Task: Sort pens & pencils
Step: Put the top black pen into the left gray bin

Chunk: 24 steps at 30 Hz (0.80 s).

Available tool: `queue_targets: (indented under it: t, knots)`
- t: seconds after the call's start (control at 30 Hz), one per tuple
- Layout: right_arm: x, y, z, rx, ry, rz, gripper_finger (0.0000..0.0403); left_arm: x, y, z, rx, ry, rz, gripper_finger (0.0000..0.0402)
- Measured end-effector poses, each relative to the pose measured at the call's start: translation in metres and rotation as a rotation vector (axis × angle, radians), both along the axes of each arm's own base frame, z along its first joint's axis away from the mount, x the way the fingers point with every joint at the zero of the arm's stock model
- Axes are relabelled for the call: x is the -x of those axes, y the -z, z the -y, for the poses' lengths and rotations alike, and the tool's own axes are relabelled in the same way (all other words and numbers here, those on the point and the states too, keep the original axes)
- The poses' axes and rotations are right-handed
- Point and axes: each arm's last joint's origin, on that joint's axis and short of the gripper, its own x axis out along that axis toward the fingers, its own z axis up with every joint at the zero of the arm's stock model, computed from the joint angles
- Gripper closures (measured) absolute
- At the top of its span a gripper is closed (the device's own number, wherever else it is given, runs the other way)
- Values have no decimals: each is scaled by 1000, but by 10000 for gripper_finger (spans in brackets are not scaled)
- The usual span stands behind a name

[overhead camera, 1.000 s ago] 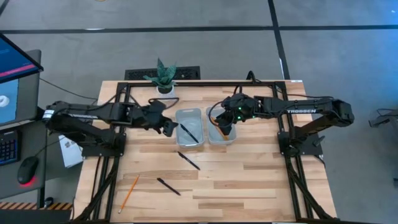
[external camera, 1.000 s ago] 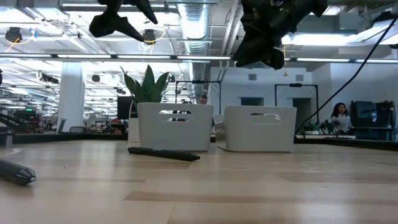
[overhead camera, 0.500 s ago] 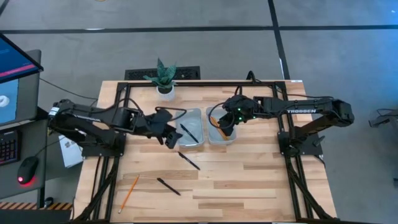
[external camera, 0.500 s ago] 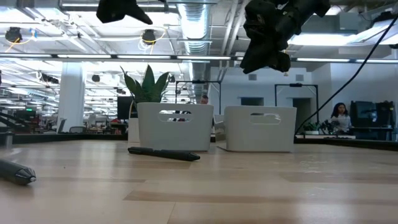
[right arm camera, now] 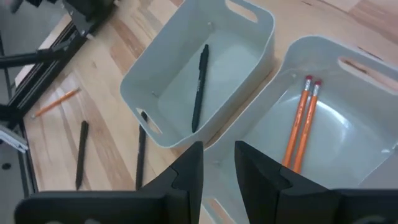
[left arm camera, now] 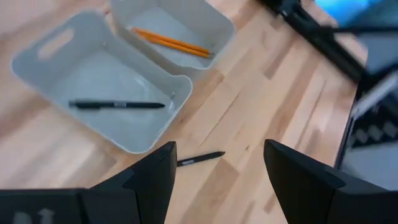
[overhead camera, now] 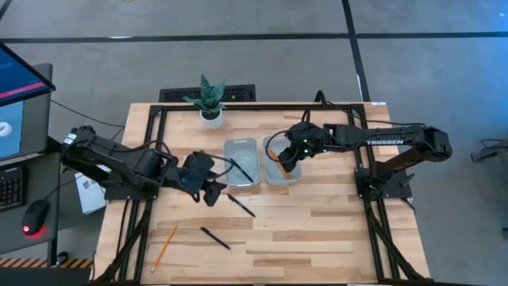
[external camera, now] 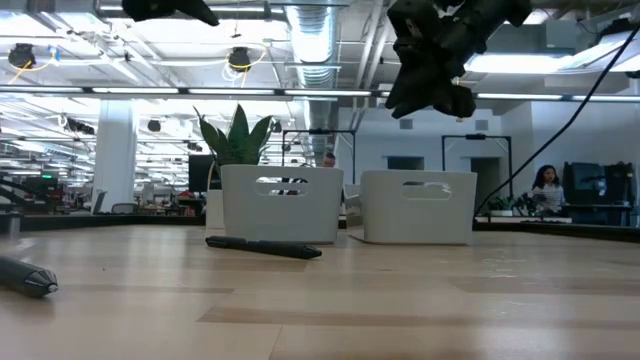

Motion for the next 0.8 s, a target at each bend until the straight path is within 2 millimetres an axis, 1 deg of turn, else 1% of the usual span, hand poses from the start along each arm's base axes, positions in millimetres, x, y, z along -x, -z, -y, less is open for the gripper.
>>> queue_targets:
  t: [0.13,0.23,0.47,0.7,0.8]
  knots:
    - [-1,0,-6,-13,-8,0,290,2,0,5,-162,172,-33,168]
    - [-1,0,-11,-30,-9,1,290,2,0,6,-228,243,-45,168]
    - [-2,0,-23,-32,-50,0,290,2,0,7,-231,257,-48,169]
    - [-2,0,-24,-24,-63,0,290,-1,-1,2,-218,215,-27,169]
    - [-2,0,-24,-20,-66,-1,290,-5,-1,2,-248,283,-26,169]
